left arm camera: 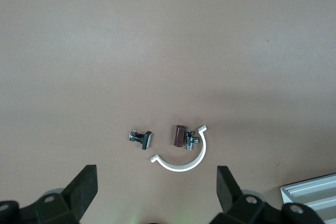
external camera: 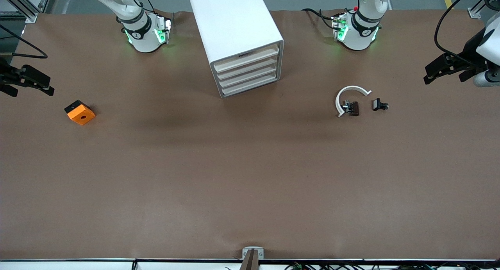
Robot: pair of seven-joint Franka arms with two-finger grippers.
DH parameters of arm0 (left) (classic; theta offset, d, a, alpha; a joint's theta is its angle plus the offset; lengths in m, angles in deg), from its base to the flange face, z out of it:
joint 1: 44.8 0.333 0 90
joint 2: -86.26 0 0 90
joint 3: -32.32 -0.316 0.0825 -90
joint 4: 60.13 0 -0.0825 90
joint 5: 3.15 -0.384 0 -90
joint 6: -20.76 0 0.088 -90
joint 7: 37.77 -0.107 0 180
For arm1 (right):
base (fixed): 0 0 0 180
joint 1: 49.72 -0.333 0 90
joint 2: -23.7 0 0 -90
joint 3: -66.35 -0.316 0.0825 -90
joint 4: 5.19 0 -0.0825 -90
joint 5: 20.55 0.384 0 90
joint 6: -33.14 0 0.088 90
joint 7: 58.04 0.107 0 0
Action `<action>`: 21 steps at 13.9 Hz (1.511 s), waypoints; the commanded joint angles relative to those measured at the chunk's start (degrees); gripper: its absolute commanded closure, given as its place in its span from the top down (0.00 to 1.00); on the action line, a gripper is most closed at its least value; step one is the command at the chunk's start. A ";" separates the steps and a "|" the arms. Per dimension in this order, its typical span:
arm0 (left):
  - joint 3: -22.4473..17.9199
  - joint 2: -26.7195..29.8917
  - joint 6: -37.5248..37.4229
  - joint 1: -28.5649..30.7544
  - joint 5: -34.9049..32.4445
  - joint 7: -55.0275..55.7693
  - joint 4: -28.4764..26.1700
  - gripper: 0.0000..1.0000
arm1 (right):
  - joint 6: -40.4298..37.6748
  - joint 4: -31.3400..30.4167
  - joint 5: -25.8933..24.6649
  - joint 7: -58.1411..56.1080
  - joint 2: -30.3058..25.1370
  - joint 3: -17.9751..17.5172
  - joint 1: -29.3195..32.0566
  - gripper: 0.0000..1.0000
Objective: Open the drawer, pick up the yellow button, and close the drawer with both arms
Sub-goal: 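Move the left gripper toward the front of the white cabinet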
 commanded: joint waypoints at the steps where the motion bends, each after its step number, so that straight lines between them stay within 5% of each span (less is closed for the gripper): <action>1: 0.31 0.25 -0.88 -0.38 -2.49 -0.88 0.49 1.00 | -0.44 1.26 -0.32 0.59 0.45 0.00 -0.31 1.00; 9: 0.31 -8.69 0.09 -0.46 -1.53 4.89 4.61 1.00 | -0.27 1.26 -0.23 0.58 0.54 -0.09 -0.31 1.00; 21: 0.84 -28.30 -4.04 -8.38 11.45 68.23 10.60 1.00 | -0.18 1.26 -0.50 0.76 1.68 -0.26 -1.54 1.00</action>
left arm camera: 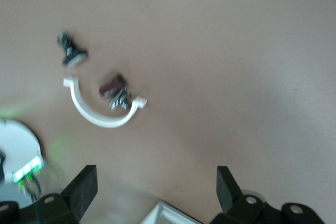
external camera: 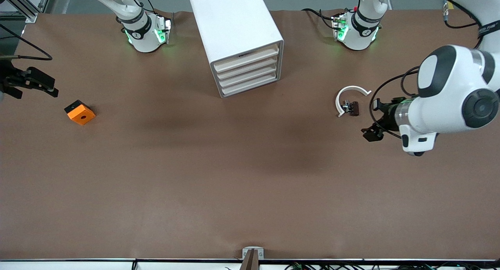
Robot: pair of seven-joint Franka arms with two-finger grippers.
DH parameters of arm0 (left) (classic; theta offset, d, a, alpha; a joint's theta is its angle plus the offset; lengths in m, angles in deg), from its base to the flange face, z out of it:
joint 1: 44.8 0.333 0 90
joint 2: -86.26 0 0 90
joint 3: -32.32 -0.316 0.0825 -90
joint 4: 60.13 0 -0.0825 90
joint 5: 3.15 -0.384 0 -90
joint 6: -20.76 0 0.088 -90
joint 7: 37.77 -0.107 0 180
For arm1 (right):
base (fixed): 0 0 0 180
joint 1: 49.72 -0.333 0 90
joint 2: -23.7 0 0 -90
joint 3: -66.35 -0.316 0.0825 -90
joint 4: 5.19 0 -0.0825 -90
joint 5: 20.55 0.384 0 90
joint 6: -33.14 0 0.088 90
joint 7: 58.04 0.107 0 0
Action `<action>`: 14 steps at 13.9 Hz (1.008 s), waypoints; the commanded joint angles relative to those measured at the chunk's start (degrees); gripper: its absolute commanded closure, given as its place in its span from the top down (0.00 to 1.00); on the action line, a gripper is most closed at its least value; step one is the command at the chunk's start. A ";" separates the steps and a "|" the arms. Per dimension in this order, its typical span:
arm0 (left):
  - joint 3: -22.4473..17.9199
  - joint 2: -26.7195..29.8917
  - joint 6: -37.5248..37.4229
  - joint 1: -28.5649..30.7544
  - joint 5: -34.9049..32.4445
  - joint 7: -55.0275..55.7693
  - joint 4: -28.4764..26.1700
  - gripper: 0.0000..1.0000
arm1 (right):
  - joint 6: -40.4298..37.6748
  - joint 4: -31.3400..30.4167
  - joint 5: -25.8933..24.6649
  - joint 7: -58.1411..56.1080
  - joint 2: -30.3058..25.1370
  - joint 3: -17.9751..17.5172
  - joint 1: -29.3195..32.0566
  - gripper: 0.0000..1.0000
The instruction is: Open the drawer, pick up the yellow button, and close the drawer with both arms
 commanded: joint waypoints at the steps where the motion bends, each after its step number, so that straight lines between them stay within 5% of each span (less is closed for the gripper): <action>1: -0.10 -3.89 -4.13 -0.94 5.02 13.54 2.12 1.00 | -0.24 1.32 -0.50 0.76 1.03 0.00 -0.64 1.00; 7: 0.25 -9.09 -6.96 -8.86 6.35 31.33 2.38 1.00 | -0.24 4.13 -0.58 0.76 4.10 0.00 -3.09 1.00; 14: 0.25 -12.33 -12.03 -12.82 26.27 48.39 2.38 1.00 | 3.35 4.14 -0.24 0.85 6.39 -0.09 -7.58 1.00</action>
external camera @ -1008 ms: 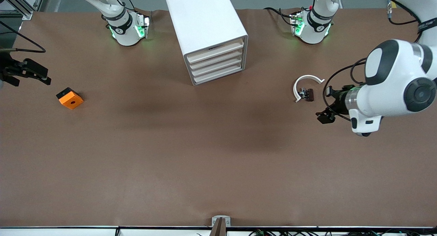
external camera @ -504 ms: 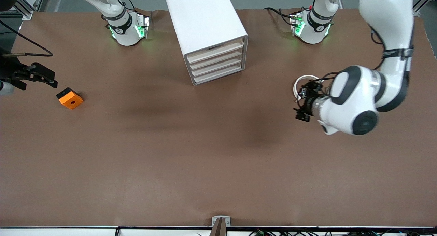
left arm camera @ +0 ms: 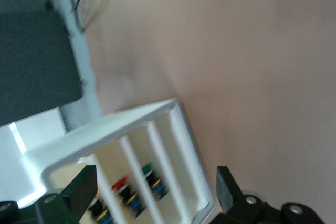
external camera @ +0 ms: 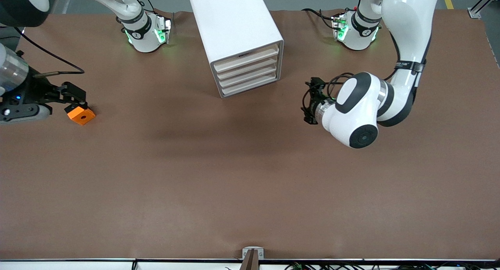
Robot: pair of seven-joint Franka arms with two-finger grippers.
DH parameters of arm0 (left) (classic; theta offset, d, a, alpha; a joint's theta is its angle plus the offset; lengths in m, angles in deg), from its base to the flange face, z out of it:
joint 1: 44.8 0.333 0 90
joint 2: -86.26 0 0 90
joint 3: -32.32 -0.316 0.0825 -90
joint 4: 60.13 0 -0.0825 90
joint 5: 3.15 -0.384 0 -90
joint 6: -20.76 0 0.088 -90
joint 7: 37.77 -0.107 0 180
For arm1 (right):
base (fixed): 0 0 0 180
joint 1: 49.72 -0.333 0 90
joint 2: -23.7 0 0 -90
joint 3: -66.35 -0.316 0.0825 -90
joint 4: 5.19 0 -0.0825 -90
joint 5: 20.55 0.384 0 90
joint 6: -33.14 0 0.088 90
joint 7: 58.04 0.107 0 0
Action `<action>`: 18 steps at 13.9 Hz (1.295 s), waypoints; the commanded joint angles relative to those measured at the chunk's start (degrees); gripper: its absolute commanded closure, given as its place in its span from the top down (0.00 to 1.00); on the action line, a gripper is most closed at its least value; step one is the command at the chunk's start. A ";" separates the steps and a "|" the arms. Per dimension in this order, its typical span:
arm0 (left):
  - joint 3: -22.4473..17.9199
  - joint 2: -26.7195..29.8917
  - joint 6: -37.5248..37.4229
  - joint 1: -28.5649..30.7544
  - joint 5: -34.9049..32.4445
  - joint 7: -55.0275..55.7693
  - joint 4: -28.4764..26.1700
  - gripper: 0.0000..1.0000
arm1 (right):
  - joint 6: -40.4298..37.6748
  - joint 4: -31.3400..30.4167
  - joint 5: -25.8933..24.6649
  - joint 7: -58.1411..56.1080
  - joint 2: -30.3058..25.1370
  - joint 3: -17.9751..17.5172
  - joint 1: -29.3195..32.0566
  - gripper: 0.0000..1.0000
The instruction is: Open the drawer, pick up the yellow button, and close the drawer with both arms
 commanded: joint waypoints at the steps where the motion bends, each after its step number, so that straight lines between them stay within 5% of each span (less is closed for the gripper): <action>1: -0.19 -3.21 -4.55 0.50 7.46 2.85 1.59 1.00 | 0.60 1.28 -0.40 0.75 1.01 0.06 -2.76 1.00; 8: -0.19 -10.16 -5.53 -4.94 10.99 13.84 1.77 0.98 | 0.86 1.19 0.22 5.99 3.56 0.06 -12.35 1.00; 10: -0.19 -10.86 -5.53 -5.03 14.14 13.92 1.68 0.85 | 0.95 1.19 0.13 11.80 4.00 0.06 -15.16 1.00; 15: -0.19 -12.62 -5.26 -8.89 19.08 13.75 1.77 0.83 | 2.52 1.27 0.13 19.81 5.14 0.06 -19.74 1.00; 18: -0.19 -13.41 -5.18 -9.60 23.55 13.84 1.77 0.66 | 4.02 1.27 0.22 24.38 6.02 0.06 -22.02 1.00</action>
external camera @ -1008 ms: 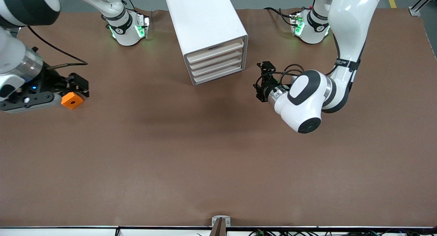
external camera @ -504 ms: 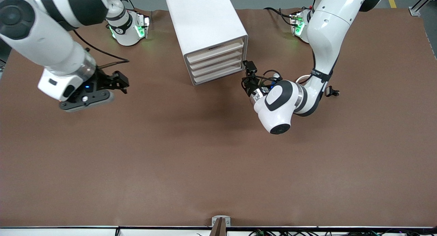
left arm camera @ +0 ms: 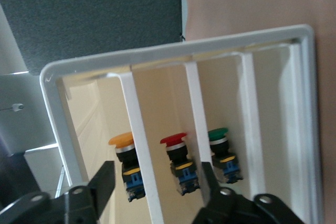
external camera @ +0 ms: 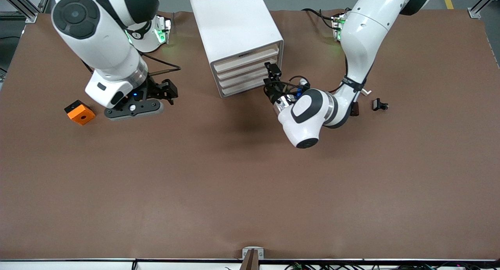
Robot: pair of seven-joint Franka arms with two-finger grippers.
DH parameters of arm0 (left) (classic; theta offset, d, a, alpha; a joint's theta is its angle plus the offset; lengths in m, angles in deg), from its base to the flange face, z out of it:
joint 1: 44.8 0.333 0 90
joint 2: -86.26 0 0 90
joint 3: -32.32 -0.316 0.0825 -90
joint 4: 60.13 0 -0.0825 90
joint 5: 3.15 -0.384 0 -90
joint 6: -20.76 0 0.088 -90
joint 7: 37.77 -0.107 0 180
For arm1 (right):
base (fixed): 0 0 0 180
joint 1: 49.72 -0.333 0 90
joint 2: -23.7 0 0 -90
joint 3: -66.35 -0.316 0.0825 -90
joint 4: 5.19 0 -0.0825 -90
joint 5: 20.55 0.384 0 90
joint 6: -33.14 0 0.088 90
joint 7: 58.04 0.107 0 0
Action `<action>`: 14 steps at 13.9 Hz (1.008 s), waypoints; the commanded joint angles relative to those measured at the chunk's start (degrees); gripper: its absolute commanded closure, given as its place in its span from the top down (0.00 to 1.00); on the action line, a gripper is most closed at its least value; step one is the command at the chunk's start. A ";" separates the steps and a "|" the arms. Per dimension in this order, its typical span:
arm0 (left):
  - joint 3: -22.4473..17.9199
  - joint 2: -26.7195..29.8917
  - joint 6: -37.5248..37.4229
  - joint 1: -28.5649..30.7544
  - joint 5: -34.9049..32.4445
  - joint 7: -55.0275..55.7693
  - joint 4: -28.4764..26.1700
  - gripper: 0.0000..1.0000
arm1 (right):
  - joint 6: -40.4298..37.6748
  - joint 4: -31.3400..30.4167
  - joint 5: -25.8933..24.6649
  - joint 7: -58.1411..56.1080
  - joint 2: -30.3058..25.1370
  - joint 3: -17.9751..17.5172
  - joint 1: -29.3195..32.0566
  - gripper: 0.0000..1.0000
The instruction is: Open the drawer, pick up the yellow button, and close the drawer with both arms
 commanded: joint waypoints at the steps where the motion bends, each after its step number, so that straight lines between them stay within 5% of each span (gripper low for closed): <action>1: -0.27 -1.28 -0.73 -1.56 2.82 1.12 1.45 0.63 | 0.96 1.23 0.11 4.43 1.38 0.40 -2.15 1.00; 9: -0.71 -2.16 -0.56 -5.34 5.82 4.72 1.19 0.60 | 1.32 1.31 0.11 8.22 1.91 0.40 -3.74 1.00; 14: -0.80 -4.00 -0.56 -5.17 6.52 6.84 1.28 0.20 | 1.15 1.31 0.11 8.22 1.91 0.40 -3.39 1.00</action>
